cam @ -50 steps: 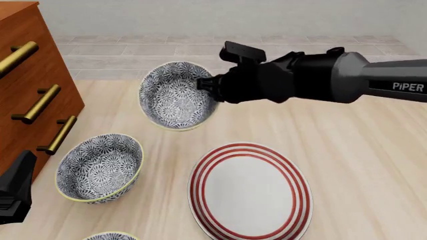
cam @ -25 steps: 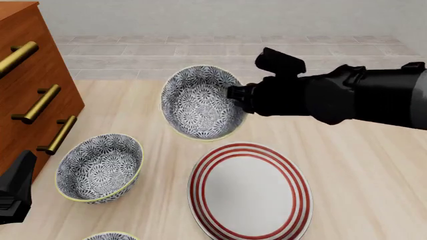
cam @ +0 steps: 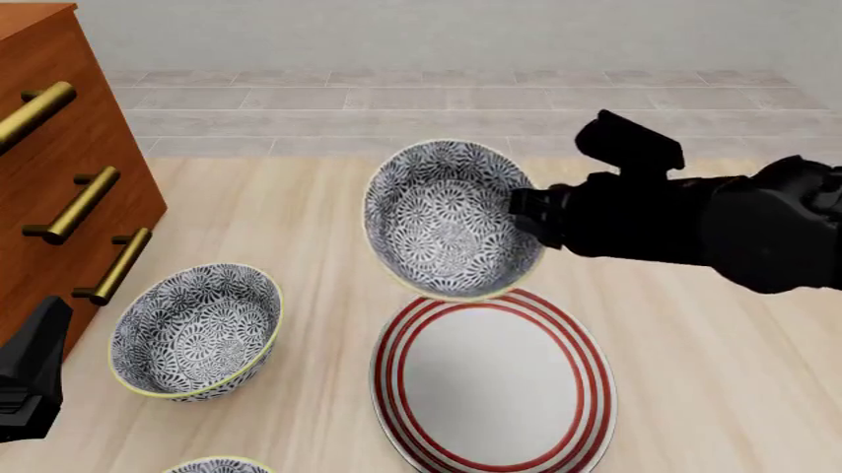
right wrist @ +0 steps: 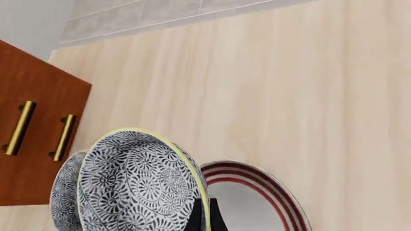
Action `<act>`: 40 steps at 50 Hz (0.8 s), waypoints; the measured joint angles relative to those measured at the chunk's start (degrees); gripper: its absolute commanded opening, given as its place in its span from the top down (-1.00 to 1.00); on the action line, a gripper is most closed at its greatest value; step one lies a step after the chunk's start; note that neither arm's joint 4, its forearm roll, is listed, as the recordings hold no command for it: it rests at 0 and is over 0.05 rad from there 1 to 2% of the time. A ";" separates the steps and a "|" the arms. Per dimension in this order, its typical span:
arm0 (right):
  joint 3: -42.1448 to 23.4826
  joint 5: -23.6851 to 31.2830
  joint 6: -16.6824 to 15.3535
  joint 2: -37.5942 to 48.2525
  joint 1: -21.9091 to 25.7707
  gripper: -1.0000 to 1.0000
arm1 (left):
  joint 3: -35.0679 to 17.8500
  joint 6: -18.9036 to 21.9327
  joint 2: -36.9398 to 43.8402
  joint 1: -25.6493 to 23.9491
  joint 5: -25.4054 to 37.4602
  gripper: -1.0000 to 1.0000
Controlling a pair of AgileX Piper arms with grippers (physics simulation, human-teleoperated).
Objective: Pick up the bowl and put it in the front on the plate.
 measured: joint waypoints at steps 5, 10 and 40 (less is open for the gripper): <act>2.15 0.55 0.55 -2.50 -0.69 1.00 | 0.00 0.00 0.00 0.00 0.00 -1.00; 4.15 1.43 1.17 -5.21 -1.18 1.00 | 0.00 0.00 0.00 0.00 0.00 -1.00; 15.66 2.92 7.35 -14.90 -0.68 1.00 | 0.00 0.00 0.00 0.00 0.00 -1.00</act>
